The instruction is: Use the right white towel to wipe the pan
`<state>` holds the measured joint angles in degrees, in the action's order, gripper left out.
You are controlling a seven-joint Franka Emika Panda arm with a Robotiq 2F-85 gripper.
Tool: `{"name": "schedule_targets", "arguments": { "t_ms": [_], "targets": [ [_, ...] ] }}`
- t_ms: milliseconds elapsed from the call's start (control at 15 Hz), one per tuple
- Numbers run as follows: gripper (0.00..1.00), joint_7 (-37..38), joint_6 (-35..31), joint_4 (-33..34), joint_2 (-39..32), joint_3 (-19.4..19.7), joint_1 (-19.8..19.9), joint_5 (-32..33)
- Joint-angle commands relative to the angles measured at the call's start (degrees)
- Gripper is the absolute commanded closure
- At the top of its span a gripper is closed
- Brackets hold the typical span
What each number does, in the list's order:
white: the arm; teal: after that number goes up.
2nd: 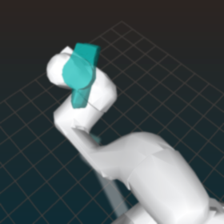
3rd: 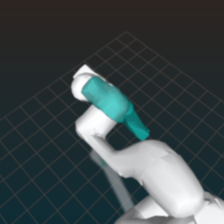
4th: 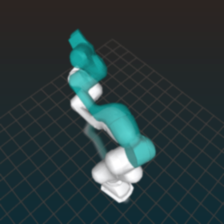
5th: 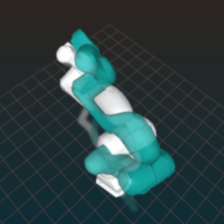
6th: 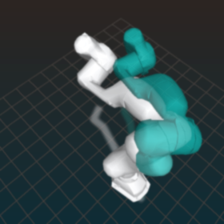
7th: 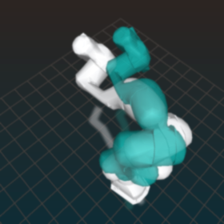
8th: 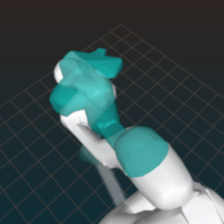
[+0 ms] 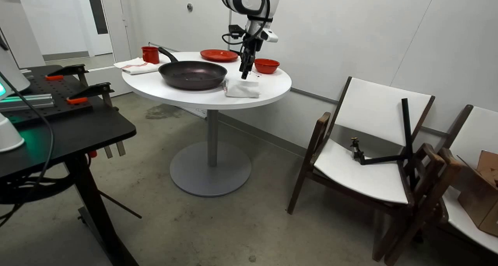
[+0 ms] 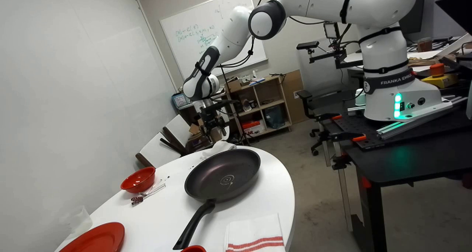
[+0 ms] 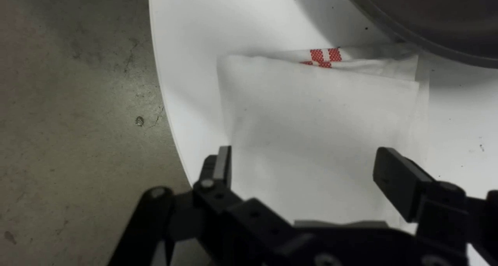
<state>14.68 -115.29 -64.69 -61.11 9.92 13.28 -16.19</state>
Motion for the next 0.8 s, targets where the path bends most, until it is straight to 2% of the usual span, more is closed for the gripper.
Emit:
{"name": "schedule_targets", "arguments": {
  "t_ms": [0, 333, 733],
  "targets": [
    [0.0, 1.25, 0.85, -2.57, 2.24, 1.05, -1.15, 0.91],
    [0.0, 1.06, 0.78, -2.83, 2.63, 1.38, -1.39, 0.75],
    [0.0, -1.12, -3.77, -10.48, 10.31, 0.92, -2.32, 0.19]
  ]
}}
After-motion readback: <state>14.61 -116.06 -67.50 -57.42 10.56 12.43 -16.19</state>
